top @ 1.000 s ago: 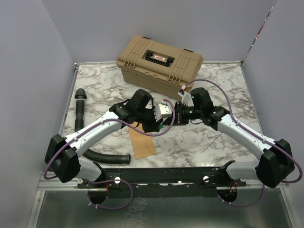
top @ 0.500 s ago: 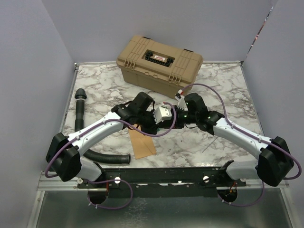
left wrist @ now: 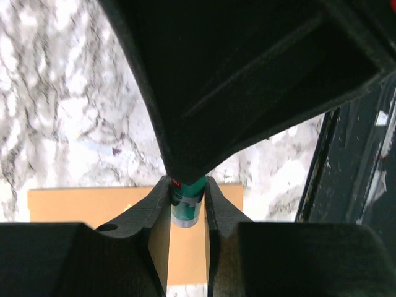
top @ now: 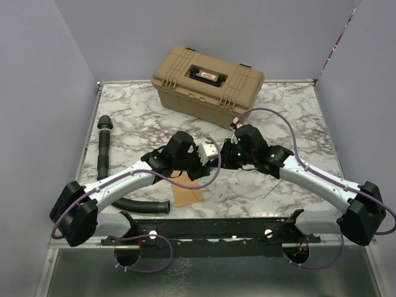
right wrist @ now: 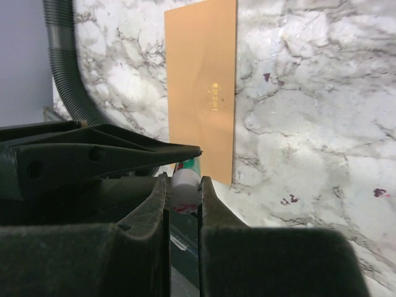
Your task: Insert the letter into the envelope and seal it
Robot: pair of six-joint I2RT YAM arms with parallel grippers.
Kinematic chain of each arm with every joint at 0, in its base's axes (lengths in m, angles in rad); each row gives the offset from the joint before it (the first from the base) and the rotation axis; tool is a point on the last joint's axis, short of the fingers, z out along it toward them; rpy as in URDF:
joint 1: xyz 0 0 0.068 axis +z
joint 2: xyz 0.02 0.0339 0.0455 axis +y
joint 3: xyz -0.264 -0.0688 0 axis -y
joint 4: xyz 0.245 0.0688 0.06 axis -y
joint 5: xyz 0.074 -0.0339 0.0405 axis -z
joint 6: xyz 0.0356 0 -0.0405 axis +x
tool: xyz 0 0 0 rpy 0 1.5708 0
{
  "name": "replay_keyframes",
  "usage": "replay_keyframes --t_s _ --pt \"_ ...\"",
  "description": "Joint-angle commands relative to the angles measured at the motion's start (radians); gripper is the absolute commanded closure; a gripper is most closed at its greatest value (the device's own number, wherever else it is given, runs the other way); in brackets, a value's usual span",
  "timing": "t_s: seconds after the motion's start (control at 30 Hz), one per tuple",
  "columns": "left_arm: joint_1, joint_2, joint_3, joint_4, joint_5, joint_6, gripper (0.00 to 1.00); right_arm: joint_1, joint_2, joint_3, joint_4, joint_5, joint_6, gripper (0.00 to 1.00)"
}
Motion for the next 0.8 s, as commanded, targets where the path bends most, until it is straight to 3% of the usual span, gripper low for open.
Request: replay_keyframes --t_s 0.0,0.3,0.63,0.77 --pt "0.001 -0.106 -0.124 0.659 -0.066 -0.173 1.0 0.07 -0.004 0.049 -0.255 0.04 -0.038 1.0" --pt "-0.002 -0.109 -0.252 0.779 -0.084 -0.231 1.0 0.071 0.0 0.168 -0.413 0.203 -0.107 0.99" --pt "-0.001 -0.117 -0.267 0.782 -0.046 -0.229 1.0 0.07 -0.061 0.314 -0.439 0.317 -0.124 0.55" --pt "-0.002 -0.111 -0.253 0.766 -0.042 -0.225 1.0 0.069 -0.082 0.367 -0.475 0.362 -0.134 0.46"
